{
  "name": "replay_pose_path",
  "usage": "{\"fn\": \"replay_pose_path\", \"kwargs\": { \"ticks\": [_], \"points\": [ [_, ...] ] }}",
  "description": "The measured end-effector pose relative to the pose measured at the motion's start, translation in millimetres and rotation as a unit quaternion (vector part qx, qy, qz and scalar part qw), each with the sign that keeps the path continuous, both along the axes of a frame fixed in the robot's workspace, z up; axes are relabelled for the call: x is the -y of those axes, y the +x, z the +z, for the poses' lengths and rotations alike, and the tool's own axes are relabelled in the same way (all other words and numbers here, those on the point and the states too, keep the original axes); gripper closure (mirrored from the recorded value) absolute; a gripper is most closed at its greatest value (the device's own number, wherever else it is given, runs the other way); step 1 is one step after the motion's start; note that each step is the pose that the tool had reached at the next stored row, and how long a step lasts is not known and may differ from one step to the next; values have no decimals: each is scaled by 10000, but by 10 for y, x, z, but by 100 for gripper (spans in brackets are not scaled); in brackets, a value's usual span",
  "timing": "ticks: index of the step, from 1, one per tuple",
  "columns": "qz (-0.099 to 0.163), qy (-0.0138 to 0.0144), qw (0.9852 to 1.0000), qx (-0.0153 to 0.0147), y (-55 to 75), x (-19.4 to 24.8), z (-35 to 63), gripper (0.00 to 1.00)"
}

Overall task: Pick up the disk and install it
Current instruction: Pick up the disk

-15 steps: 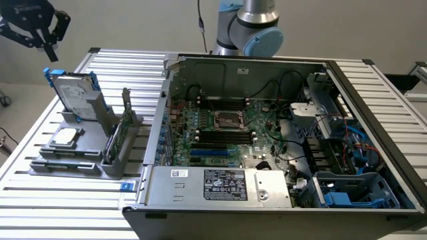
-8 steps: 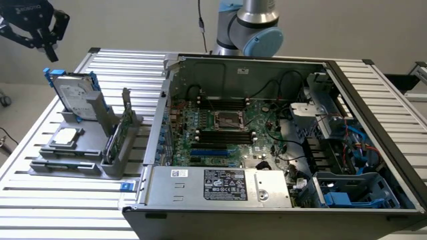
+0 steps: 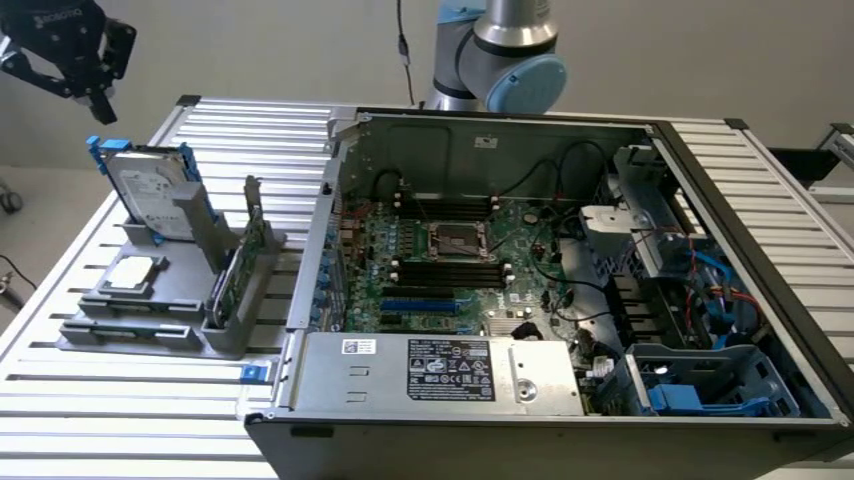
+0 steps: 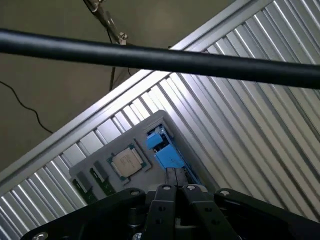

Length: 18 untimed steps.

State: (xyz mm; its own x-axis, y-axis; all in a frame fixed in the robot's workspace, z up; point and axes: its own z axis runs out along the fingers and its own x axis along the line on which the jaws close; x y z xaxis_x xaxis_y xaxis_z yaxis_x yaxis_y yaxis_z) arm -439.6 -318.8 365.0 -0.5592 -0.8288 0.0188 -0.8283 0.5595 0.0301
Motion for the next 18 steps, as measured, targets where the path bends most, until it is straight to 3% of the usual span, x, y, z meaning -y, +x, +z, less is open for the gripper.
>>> {"fn": "replay_pose_path", "kwargs": {
  "ticks": [5,9,13,18],
  "points": [
    [449,0,9990,0,0,0,0,89],
    [816,0,9967,0,0,0,0,89],
    [1180,0,9930,0,0,0,-3,89],
    [1621,9,9868,5,0,0,-23,89]
  ]
}}
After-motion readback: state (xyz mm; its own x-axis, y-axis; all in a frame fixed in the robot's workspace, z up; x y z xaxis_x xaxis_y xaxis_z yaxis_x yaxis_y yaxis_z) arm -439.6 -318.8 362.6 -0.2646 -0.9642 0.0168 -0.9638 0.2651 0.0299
